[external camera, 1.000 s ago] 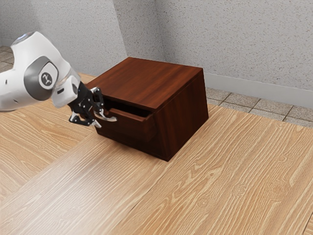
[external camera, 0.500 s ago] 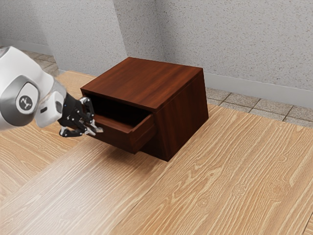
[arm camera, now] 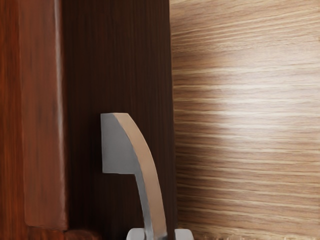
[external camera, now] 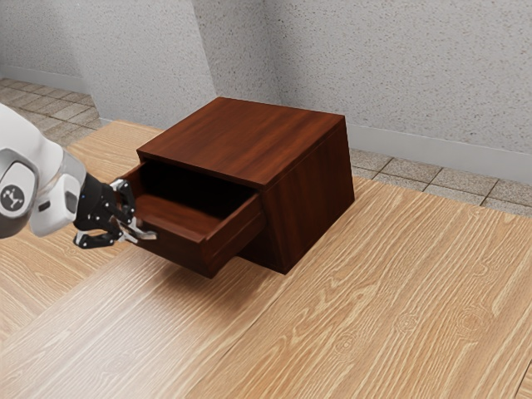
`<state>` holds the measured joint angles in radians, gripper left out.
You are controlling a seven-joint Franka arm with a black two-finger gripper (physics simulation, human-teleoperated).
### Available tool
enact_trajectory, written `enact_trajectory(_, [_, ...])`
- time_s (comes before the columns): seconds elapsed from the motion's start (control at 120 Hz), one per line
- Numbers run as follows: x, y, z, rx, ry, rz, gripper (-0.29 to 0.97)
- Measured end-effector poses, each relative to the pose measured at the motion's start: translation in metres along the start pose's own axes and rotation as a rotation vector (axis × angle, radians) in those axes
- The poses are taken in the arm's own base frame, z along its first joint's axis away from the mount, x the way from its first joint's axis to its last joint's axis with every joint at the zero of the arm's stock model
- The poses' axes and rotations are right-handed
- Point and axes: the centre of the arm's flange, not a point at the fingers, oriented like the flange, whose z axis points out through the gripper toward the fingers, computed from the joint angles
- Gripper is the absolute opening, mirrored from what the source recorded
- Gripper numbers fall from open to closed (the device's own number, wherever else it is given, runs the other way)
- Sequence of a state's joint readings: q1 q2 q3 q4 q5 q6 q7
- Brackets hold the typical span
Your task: Pull the drawer handle with one arm to open the drawer
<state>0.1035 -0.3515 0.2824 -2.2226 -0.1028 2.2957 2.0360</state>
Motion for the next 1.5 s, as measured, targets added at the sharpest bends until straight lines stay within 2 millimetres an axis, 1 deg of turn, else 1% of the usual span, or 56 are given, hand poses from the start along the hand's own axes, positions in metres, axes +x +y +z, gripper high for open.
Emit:
enact_trajectory(0.117, [-0.001,0.006,-0.001,-0.001,-0.001,0.004,-0.05])
enact_trajectory(0.242, [0.005,0.014,-0.004,0.000,0.000,0.025,-0.07])
enact_trajectory(0.325, [0.003,0.021,-0.004,-0.001,-0.003,0.030,-0.10])
enact_trajectory(0.5, [0.004,0.030,-0.010,0.006,-0.011,0.051,-0.11])
enact_trajectory(0.758, [0.003,0.032,-0.011,0.006,-0.018,0.066,-0.12])
enact_trajectory(0.825, [0.003,0.033,-0.011,0.003,-0.017,0.068,-0.05])
enact_trajectory(0.883, [0.003,0.034,-0.011,-0.004,-0.017,0.068,0.08])
enact_trajectory(1.117, [0.004,0.036,-0.011,-0.021,-0.010,0.069,0.13])
enact_trajectory(1.242, [0.005,0.038,-0.020,-0.018,-0.007,0.069,0.14])
enact_trajectory(1.317, [0.005,0.039,-0.025,-0.017,-0.004,0.068,0.19])
enact_trajectory(1.375, [0.003,0.040,-0.035,-0.008,-0.004,0.064,0.22])
enact_trajectory(1.417, [0.000,0.037,-0.051,0.007,-0.015,0.065,0.23])
enact_trajectory(1.45, [-0.008,0.028,-0.077,0.020,-0.034,0.052,0.25])
enact_trajectory(1.475, [-0.014,0.017,-0.100,0.019,-0.056,0.037,0.25])
enact_trajectory(1.5, [-0.012,-0.002,-0.129,0.011,-0.084,0.030,0.27])
